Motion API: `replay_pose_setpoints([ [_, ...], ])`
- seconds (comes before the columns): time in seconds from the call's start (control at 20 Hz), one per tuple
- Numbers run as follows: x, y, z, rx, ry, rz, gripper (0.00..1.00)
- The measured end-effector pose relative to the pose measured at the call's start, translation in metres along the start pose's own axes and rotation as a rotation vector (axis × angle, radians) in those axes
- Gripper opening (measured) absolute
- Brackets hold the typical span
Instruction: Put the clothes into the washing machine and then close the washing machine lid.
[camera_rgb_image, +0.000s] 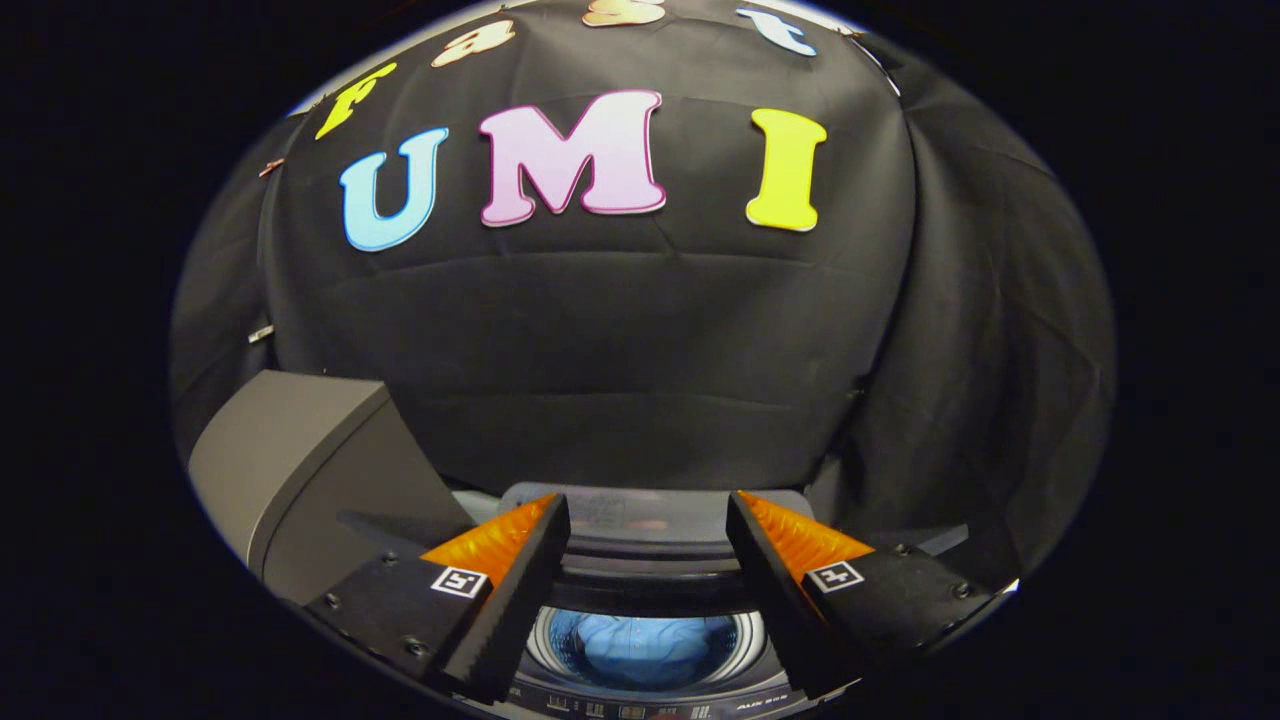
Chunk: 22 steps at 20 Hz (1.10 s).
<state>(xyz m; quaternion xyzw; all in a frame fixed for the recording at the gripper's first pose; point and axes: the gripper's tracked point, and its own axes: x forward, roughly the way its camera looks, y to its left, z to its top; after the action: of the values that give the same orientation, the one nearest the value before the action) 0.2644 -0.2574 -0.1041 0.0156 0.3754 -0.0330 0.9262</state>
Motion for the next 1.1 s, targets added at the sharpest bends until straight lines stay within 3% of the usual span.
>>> replay_pose_setpoints([
  [0.1, -0.004, -0.003, -0.024, -0.058, 0.080, -0.026, 1.00],
  [0.3, -0.022, 0.018, -0.062, -0.018, 0.039, 0.005, 1.00],
  [0.45, -0.030, 0.033, -0.064, -0.010, 0.032, 0.039, 0.99],
  [0.75, -0.041, 0.046, -0.023, 0.045, -0.073, 0.052, 0.99],
  [1.1, -0.101, 0.076, 0.096, 0.091, -0.431, 0.089, 0.99],
])
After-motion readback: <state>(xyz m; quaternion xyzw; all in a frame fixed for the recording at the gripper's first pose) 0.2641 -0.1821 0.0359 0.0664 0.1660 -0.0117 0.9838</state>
